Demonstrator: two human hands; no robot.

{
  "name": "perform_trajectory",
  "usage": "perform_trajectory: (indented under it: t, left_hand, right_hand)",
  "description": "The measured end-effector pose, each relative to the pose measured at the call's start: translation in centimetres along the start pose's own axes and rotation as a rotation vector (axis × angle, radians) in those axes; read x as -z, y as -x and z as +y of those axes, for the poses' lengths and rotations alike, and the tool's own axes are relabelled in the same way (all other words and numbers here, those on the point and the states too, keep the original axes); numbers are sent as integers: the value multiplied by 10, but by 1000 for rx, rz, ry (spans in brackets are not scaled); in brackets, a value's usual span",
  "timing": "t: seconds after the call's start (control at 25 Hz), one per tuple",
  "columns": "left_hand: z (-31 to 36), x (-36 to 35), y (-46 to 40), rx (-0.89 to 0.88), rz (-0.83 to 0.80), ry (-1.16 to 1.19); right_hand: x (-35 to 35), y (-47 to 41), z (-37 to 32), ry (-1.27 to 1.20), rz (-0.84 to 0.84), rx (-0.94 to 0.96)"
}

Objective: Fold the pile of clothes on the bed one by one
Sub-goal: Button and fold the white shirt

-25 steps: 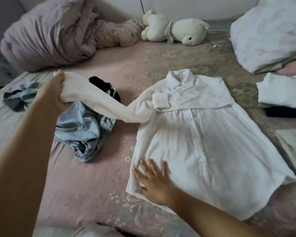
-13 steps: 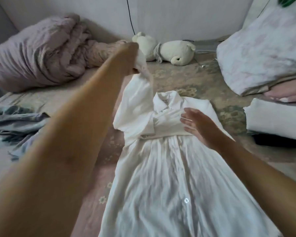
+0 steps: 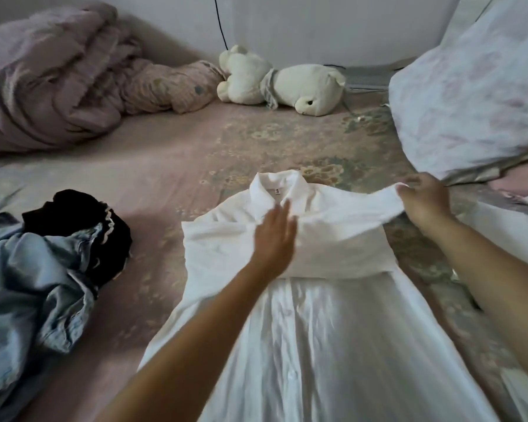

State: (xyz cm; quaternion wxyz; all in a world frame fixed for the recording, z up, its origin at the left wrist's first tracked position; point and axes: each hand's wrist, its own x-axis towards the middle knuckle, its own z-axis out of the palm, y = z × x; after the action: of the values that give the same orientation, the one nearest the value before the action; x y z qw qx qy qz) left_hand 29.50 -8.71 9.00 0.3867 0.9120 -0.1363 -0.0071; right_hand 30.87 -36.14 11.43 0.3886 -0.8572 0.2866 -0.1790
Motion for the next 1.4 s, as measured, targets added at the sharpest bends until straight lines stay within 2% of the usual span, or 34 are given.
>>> perform_trajectory:
  t: [0.08, 0.16, 0.28, 0.36, 0.44, 0.48, 0.56, 0.6, 0.64, 0.68, 0.72, 0.76, 0.84, 0.92, 1.08, 1.24, 1.4]
  left_hand:
    - [-67, 11, -13, 202, -58, -348]
    - [-107, 18, -14, 301, -174, -513]
    - [-129, 20, -16, 224, -197, -618]
    - [-132, 18, -24, 191, -218, -655]
    - [-134, 14, -23, 162, -243, -763]
    - [-137, 13, -22, 156, -253, -805]
    - [-137, 13, -23, 157, -237, -817]
    - [-135, 14, -23, 158, -214, -789]
    - [-131, 15, -24, 156, -184, -753]
    - [-124, 15, -24, 135, -144, -719]
    - [-120, 12, -23, 96, -111, -702]
    - [-116, 8, -21, 50, -104, -698]
    - [-117, -5, -14, -3, -160, -725]
    - [-124, -14, -12, 17, -203, -733]
    - [-122, -13, -15, 22, -223, -724]
    - [-130, -12, -8, -13, -170, -721]
    - [-116, -14, -25, 94, -343, -834]
  right_hand:
    - [-2, -5, 22, 268, -112, 85]
    - [-10, 2, 45, 433, -221, 104]
    - [-16, 13, 55, 574, -245, 125]
    - [-20, 11, 41, 668, -202, 122]
    - [-33, 15, 18, 612, -201, 238]
    - [-44, 22, 7, 528, -253, 335]
    - [-61, 38, -13, 266, -383, 435]
    - [-68, 44, -17, 151, -380, 434]
    - [-73, 47, -17, 136, -308, 458]
    - [-77, 47, -14, 235, -236, 525]
    - [-81, 48, -5, 402, -268, 581]
    - [-85, 49, 8, 578, -365, 623]
    - [-97, 55, 39, 780, -565, 531]
    - [-109, 60, 62, 833, -523, 512]
    - [-113, 61, 61, 801, -482, 440]
    - [-113, 68, 66, 830, -441, 461]
    - [-118, 63, 45, 1030, -442, 383]
